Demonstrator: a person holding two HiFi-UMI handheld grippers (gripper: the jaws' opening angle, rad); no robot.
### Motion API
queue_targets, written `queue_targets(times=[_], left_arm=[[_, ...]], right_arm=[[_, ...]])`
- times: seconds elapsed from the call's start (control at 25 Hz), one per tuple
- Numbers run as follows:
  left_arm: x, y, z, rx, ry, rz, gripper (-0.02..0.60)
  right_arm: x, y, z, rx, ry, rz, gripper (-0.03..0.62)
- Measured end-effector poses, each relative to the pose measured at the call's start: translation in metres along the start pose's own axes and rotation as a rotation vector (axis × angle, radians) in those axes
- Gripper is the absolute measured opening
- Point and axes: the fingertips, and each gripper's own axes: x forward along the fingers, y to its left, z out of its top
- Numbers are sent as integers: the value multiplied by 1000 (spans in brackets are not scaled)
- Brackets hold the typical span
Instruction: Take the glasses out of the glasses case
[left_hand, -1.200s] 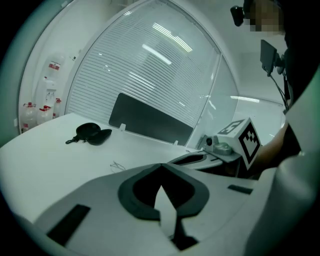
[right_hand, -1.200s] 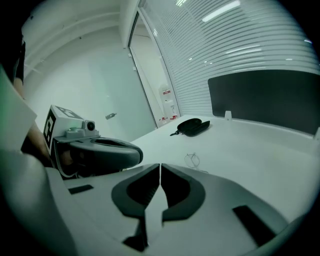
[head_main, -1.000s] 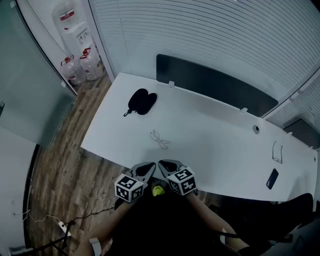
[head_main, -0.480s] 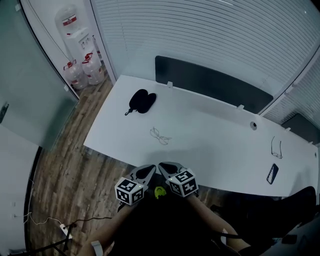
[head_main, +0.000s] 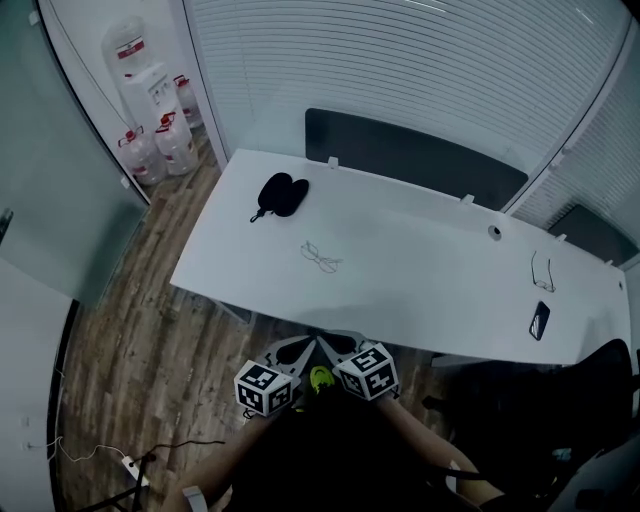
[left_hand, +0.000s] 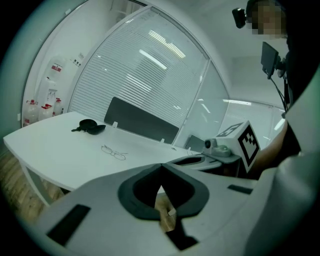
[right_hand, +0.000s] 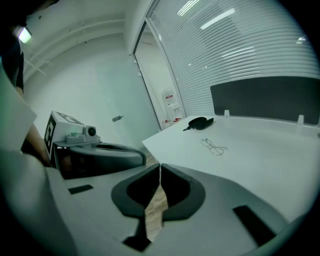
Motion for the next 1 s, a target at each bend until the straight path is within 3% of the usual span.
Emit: queue_targets(times=[0.44, 0.76, 1.0], left_arm=[[-54, -39, -29, 67, 6, -59, 6], [-93, -64, -69, 52, 46, -92, 6], [-104, -67, -76, 70, 52, -102, 6]], right_arm=[[-27, 57, -29, 2, -41, -72, 23], [-47, 108, -72, 33, -41, -101, 23], [-48, 117, -76, 21, -46, -101, 17]])
